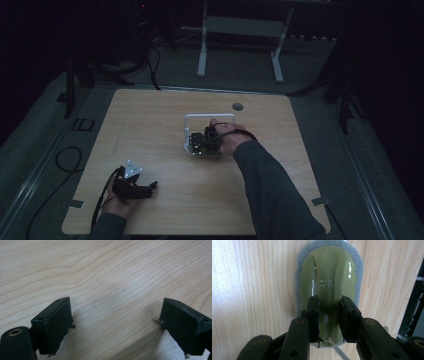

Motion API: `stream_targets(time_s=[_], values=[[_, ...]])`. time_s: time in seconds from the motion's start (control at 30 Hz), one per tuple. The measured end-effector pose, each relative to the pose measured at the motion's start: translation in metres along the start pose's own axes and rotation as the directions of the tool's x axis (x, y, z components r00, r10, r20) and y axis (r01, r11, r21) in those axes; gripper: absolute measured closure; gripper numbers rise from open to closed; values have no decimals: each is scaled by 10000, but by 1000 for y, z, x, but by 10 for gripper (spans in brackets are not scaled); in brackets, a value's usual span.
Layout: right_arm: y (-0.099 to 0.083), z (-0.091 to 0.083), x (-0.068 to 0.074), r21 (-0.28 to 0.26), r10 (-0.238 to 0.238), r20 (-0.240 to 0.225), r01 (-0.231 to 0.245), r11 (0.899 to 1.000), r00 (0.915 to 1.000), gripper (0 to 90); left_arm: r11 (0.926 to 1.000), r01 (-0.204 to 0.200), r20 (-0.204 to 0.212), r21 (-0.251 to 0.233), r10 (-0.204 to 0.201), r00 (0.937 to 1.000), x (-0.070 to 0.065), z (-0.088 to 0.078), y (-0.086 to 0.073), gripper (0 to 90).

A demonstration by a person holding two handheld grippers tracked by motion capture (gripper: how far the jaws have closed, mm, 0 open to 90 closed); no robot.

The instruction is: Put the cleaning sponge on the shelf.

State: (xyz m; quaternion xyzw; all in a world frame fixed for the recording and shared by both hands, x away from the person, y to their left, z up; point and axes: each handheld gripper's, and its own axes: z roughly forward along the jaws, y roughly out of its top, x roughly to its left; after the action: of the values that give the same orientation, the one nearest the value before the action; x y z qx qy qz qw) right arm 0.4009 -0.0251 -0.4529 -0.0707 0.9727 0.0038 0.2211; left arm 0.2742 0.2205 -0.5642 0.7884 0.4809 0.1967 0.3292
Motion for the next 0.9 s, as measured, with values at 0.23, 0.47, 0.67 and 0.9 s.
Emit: stream_targets(time_s=[0.23, 0.47, 0.67, 0.9], values=[[3, 6, 0, 147, 98, 221, -101, 9998, 9997, 716, 10000, -4, -2, -6, 4, 10000, 0, 0, 0, 110], [4, 10, 1, 138, 120, 391, -125, 9998, 9992, 715, 10000, -18, -4, 5, 18, 10000, 0, 0, 0, 110], [3, 11, 0, 86, 103, 429, -107, 9999, 9990, 714, 10000, -2, -2, -9, 2, 10000, 0, 0, 0, 110], [2, 15, -1, 137, 421, 537, -429, 9990, 9977, 709, 10000, 10, 6, -6, -10, 10000, 0, 0, 0, 110]])
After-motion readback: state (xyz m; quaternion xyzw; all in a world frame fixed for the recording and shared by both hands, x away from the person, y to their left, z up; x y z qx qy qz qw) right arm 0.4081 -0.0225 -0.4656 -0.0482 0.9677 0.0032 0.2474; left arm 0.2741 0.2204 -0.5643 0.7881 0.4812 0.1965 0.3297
